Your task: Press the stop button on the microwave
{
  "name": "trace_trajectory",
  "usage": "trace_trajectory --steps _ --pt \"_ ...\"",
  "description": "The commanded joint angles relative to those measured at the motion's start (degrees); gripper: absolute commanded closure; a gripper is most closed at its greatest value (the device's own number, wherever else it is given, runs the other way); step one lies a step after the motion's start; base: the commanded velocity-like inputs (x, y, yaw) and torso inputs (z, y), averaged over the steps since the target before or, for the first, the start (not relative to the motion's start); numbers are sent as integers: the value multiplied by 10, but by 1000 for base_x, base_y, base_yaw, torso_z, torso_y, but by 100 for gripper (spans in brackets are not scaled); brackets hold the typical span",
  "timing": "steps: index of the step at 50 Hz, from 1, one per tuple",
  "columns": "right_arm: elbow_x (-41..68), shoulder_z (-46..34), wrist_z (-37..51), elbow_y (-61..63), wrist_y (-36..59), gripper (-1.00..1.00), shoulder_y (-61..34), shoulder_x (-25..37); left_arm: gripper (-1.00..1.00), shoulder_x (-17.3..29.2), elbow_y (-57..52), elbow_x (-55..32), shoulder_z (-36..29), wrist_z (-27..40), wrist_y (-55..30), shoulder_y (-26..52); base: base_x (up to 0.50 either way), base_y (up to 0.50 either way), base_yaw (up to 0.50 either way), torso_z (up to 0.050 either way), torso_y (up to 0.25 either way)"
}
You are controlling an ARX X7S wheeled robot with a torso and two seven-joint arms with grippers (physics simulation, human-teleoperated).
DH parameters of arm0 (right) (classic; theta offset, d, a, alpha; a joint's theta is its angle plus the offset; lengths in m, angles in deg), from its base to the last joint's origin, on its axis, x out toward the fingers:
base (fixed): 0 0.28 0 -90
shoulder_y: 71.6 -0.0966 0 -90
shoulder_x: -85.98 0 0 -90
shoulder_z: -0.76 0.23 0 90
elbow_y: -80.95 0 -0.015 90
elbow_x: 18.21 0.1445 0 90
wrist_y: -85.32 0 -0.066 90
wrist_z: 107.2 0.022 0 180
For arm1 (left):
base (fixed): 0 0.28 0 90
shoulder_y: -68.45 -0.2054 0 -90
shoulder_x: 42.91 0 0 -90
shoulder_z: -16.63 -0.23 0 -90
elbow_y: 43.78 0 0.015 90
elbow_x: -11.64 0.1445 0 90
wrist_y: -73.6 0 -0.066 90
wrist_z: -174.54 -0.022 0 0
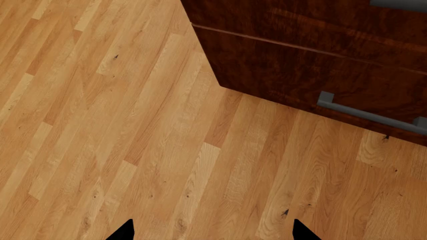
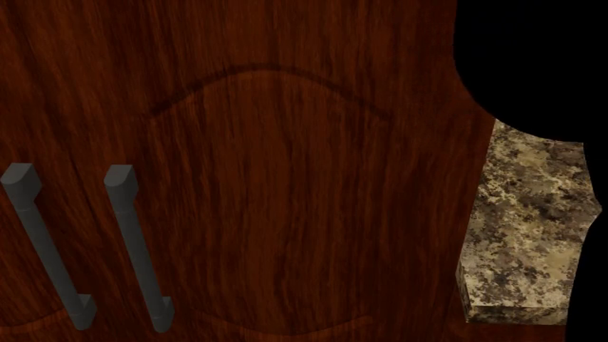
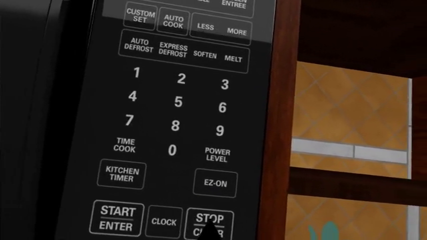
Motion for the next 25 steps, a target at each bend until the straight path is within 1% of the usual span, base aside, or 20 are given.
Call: trace_trajectory --steps 1,9,25 --pt "-30 -31 -26 -20 -40 100 11 25 -100 0 0 0 0 0 0 0 0 0 0 0 0" --pt "-44 -44 -57 -52 -73 100 16 29 -100 0 0 0 0 0 0 0 0 0 0 0 0" --pt "-76 -81 -91 -91 -113 100 23 31 -100 0 0 0 0 0 0 0 0 0 0 0 0"
